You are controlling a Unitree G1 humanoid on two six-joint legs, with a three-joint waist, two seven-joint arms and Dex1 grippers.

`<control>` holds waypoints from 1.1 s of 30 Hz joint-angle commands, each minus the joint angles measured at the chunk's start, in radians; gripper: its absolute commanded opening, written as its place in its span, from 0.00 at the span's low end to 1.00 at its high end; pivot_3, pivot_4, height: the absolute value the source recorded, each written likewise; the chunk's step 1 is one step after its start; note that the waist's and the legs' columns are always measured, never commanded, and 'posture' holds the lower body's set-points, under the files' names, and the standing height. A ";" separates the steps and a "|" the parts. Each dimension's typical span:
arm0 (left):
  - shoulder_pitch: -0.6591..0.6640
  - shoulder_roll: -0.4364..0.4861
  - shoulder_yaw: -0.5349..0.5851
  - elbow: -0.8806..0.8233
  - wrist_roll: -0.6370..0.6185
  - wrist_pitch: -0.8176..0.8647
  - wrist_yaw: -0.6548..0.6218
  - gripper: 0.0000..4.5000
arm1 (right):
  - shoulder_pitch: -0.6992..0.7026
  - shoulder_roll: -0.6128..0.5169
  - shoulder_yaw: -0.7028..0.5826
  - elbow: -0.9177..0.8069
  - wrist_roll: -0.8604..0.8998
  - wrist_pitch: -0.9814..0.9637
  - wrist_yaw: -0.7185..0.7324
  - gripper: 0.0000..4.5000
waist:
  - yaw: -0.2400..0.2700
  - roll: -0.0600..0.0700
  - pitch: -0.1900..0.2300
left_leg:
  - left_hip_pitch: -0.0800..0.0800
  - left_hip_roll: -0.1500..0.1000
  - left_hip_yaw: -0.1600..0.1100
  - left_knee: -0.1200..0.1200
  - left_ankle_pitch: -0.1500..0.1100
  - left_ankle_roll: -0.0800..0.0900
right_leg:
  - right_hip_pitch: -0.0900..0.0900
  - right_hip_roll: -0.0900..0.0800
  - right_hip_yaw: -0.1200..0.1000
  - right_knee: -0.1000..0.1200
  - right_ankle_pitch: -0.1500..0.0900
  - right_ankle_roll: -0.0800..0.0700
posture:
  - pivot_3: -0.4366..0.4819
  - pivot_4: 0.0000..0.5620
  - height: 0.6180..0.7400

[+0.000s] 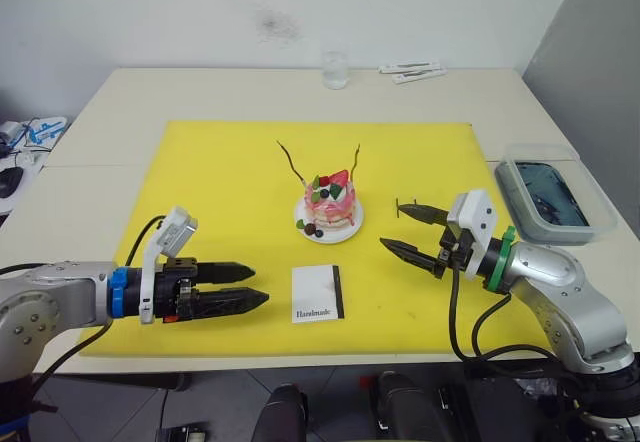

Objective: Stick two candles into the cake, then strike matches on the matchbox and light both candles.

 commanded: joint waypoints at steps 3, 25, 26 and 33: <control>-0.031 -0.020 0.009 0.088 -0.119 0.155 0.084 1.00 | -0.007 -0.032 -0.019 -0.068 0.020 0.006 0.017 0.72 | -0.004 0.000 0.000 | 0.000 0.000 0.000 0.000 0.000 0.000 | 0.000 0.000 0.000 0.000 0.000 0.000 | 0.48 0.27 1.00; -0.176 -0.305 -0.062 0.307 -0.078 0.301 0.333 1.00 | -0.150 -0.201 0.176 -0.086 -0.005 0.125 0.228 0.05 | 0.008 -0.001 -0.001 | 0.000 -0.001 0.000 0.001 0.000 0.000 | 0.000 0.000 0.000 0.001 0.003 0.004 | 0.48 0.27 1.00; -0.178 -0.315 -0.062 0.311 -0.074 0.300 0.336 1.00 | -0.155 -0.202 0.190 -0.082 -0.014 0.123 0.231 0.01 | 0.009 -0.001 -0.001 | 0.000 -0.001 -0.001 0.001 0.000 0.000 | 0.000 -0.001 0.000 0.001 0.003 0.005 | 0.48 0.27 1.00; -0.191 -0.358 -0.049 0.311 -0.083 0.317 0.340 1.00 | -0.174 -0.171 0.280 -0.031 -0.098 0.085 0.235 0.01 | 0.019 -0.001 -0.001 | 0.000 -0.002 -0.001 0.002 0.000 -0.001 | 0.001 -0.001 0.000 0.001 0.004 0.006 | 0.48 0.27 1.00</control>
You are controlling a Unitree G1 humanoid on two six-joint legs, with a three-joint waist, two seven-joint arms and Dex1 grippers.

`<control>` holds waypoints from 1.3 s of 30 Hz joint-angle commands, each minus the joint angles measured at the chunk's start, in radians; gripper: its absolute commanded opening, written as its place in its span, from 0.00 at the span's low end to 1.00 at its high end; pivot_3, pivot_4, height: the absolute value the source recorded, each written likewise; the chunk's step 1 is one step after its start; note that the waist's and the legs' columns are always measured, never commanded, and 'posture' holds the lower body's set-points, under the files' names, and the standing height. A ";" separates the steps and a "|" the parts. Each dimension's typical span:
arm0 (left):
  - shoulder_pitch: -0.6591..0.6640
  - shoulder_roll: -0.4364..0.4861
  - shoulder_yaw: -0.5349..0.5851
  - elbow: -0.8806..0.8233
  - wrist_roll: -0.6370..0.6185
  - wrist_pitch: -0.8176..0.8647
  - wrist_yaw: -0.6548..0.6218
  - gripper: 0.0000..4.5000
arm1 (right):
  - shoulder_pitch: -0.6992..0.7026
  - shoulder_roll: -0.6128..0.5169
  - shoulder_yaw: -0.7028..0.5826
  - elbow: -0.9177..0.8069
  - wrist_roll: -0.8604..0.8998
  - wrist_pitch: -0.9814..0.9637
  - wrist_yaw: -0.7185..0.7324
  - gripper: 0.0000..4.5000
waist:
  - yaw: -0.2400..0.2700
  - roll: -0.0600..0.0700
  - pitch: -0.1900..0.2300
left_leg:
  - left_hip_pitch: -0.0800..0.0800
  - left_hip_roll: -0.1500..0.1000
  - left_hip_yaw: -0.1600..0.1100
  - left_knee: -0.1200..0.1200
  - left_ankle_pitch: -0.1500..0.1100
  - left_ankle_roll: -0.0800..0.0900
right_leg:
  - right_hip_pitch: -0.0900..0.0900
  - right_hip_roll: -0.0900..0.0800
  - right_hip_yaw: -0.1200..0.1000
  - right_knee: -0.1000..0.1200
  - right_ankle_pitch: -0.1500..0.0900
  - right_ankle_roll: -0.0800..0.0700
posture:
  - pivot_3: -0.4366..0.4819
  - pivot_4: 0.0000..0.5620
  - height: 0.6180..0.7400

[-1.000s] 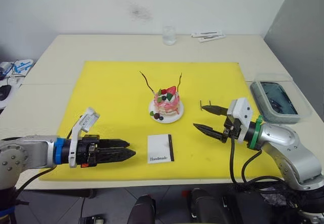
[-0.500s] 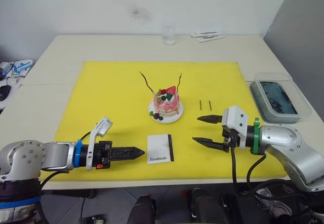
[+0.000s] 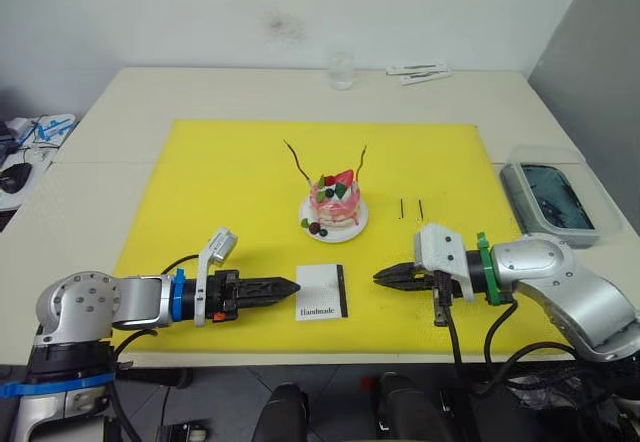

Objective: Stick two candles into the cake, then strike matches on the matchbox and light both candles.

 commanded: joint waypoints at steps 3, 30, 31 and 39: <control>-0.023 -0.017 0.005 0.016 -0.030 0.024 0.008 1.00 | -0.022 0.023 0.028 0.021 -0.037 -0.036 0.013 0.01 | 0.000 0.000 0.000 | 0.000 0.000 0.000 0.000 0.000 0.000 | 0.000 0.000 0.000 0.000 0.000 0.000 | 0.48 0.27 1.00; -0.045 -0.062 -0.049 0.020 -0.053 0.024 0.127 1.00 | -0.102 0.100 0.135 0.120 -0.149 0.007 0.024 0.01 | -0.001 0.000 0.000 | 0.000 -0.001 -0.001 0.000 0.000 0.000 | 0.001 0.000 0.000 0.000 0.001 0.001 | 0.48 0.27 1.00; -0.044 -0.066 -0.050 0.020 -0.051 0.024 0.129 1.00 | -0.111 0.111 0.153 0.130 -0.160 0.015 0.025 0.01 | -0.001 0.000 0.000 | 0.000 -0.001 -0.001 0.000 0.000 0.000 | 0.001 0.000 0.000 0.000 0.001 0.001 | 0.48 0.27 1.00; -0.036 -0.099 -0.052 0.011 -0.034 0.024 0.154 1.00 | -0.161 0.187 0.224 0.219 -0.217 0.049 0.025 0.01 | 0.000 0.001 -0.001 | 0.001 -0.001 -0.001 0.000 0.000 0.000 | 0.001 -0.001 0.000 0.000 0.001 0.001 | 0.48 0.27 1.00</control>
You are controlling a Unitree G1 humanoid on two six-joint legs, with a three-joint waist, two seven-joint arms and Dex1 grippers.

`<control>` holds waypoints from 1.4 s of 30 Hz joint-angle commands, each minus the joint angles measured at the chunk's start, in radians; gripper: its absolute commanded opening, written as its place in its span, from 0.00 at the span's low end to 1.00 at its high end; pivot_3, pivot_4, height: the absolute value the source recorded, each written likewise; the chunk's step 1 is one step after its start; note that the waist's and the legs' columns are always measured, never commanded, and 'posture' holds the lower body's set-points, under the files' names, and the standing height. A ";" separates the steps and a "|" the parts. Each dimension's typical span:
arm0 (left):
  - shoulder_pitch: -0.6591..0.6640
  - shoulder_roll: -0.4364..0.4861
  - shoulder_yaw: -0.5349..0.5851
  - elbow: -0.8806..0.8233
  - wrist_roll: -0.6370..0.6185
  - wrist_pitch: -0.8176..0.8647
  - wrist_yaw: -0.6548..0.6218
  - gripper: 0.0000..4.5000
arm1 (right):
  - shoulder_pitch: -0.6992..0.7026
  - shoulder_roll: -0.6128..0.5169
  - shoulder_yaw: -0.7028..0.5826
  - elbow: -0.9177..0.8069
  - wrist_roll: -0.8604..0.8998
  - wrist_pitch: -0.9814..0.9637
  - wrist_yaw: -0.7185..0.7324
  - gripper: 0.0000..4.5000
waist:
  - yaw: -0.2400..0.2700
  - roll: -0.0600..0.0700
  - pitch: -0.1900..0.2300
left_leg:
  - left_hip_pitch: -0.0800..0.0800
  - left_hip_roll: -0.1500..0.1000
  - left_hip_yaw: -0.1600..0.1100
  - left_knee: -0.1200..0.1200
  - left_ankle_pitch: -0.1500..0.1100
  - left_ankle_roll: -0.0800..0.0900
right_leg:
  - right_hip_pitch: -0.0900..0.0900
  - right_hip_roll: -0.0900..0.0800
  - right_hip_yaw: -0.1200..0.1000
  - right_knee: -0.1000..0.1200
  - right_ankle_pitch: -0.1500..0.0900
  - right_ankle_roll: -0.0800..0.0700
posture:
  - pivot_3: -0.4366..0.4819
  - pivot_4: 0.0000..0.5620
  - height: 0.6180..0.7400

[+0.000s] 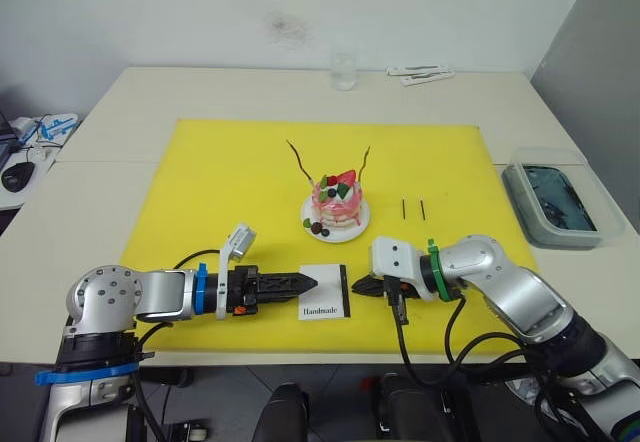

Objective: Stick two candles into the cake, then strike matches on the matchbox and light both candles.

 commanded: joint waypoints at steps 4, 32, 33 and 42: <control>0.017 -0.031 -0.023 -0.011 0.008 0.008 0.034 1.00 | -0.032 0.039 0.025 0.023 -0.022 -0.009 0.009 0.01 | -0.001 0.000 -0.001 | 0.003 0.000 -0.002 0.000 0.000 0.000 | 0.003 0.000 -0.001 -0.001 0.000 0.000 | 0.48 0.27 1.00; 0.055 -0.091 -0.003 -0.052 0.012 0.008 0.073 1.00 | -0.038 0.142 0.023 0.085 -0.045 -0.070 0.020 0.01 | -0.001 0.001 -0.001 | 0.012 0.000 -0.001 -0.002 0.000 0.000 | 0.013 0.000 -0.001 -0.002 -0.002 -0.003 | 0.48 0.27 1.00; 0.056 -0.094 -0.002 -0.053 0.013 0.008 0.074 1.00 | -0.040 0.146 0.022 0.086 -0.043 -0.068 0.020 0.01 | -0.001 0.001 -0.001 | 0.012 0.000 -0.001 -0.002 0.000 0.000 | 0.013 0.000 -0.001 -0.002 -0.002 -0.003 | 0.48 0.27 1.00; 0.057 -0.111 0.006 -0.054 0.023 0.008 0.082 1.00 | -0.046 0.165 0.015 0.086 -0.045 -0.062 0.028 0.01 | 0.000 0.001 -0.001 | 0.012 -0.001 -0.001 -0.002 0.000 0.000 | 0.013 -0.001 -0.001 -0.003 -0.002 -0.003 | 0.48 0.27 1.00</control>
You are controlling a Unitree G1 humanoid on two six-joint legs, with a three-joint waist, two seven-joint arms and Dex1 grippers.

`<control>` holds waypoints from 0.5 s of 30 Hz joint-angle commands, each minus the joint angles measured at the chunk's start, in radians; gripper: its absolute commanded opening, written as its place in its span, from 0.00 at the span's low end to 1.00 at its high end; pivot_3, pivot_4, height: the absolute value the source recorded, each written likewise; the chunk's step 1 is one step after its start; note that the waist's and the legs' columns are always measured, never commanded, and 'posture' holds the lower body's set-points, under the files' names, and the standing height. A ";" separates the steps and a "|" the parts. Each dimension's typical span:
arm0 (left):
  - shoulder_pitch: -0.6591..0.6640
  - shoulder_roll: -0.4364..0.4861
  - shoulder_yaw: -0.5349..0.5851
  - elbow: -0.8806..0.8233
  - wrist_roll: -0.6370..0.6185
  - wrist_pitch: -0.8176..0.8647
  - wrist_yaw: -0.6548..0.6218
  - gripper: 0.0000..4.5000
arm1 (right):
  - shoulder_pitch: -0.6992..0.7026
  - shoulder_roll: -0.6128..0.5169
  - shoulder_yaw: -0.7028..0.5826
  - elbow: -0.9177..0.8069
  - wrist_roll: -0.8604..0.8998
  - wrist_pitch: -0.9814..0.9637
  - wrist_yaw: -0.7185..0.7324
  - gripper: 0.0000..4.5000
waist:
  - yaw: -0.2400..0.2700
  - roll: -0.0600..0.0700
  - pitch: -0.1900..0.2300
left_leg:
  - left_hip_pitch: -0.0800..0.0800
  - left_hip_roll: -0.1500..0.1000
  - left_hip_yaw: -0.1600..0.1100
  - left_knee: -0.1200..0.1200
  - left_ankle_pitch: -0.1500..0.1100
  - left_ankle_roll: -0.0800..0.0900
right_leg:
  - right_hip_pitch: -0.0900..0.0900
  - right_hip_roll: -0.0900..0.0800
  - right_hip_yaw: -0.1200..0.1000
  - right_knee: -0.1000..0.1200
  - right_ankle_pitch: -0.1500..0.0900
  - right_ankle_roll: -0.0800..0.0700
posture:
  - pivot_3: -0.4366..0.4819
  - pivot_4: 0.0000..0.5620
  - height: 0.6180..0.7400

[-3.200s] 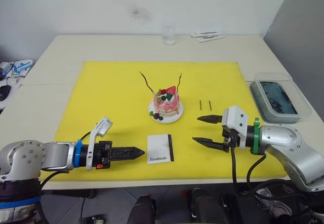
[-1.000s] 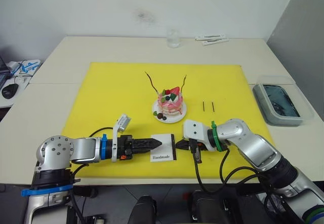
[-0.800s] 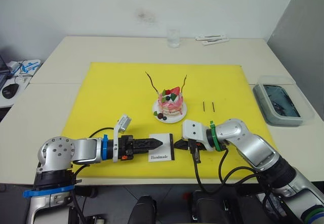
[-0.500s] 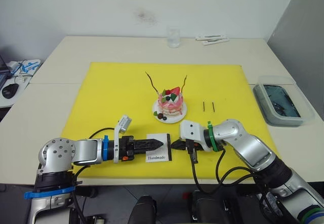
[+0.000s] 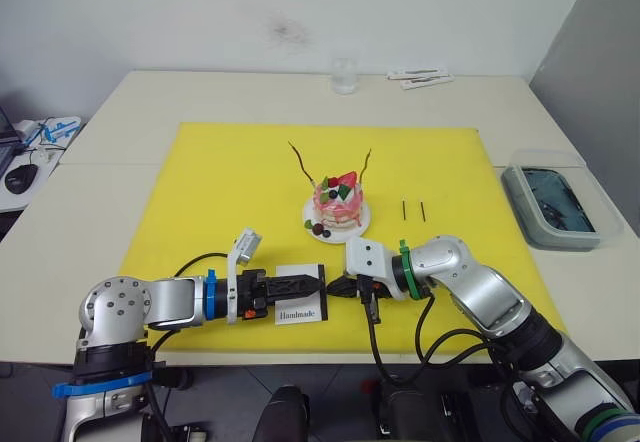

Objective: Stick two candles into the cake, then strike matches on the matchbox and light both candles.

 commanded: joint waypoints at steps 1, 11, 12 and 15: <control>0.020 -0.020 -0.032 -0.007 0.016 0.015 0.013 1.00 | -0.021 0.003 -0.006 -0.015 0.007 -0.002 0.009 0.01 | 0.000 0.000 0.000 | 0.000 0.000 0.000 0.000 0.000 0.000 | 0.000 0.000 0.000 0.000 0.000 0.000 | 0.48 0.27 1.00; 0.037 -0.017 -0.033 -0.027 0.037 0.008 0.004 0.66 | -0.020 0.004 -0.013 -0.034 0.014 0.018 0.005 0.00 | -0.002 0.000 0.000 | 0.000 0.000 0.000 -0.001 0.000 0.000 | 0.000 0.000 0.000 0.000 0.000 0.000 | 0.48 0.27 1.00; 0.040 -0.019 -0.035 -0.031 0.047 0.000 0.004 0.60 | -0.021 0.005 -0.013 -0.036 0.015 0.021 0.005 0.00 | -0.002 0.000 0.000 | 0.000 0.000 0.000 -0.001 0.000 0.000 | -0.001 0.000 0.000 0.000 0.000 0.000 | 0.48 0.27 1.00; 0.044 -0.025 -0.039 -0.035 0.075 -0.021 0.004 0.38 | -0.023 0.007 -0.016 -0.041 0.019 0.028 0.004 0.00 | -0.002 0.000 0.000 | 0.000 0.000 0.000 -0.003 0.000 -0.001 | -0.001 0.000 0.000 0.000 -0.001 0.001 | 0.48 0.27 1.00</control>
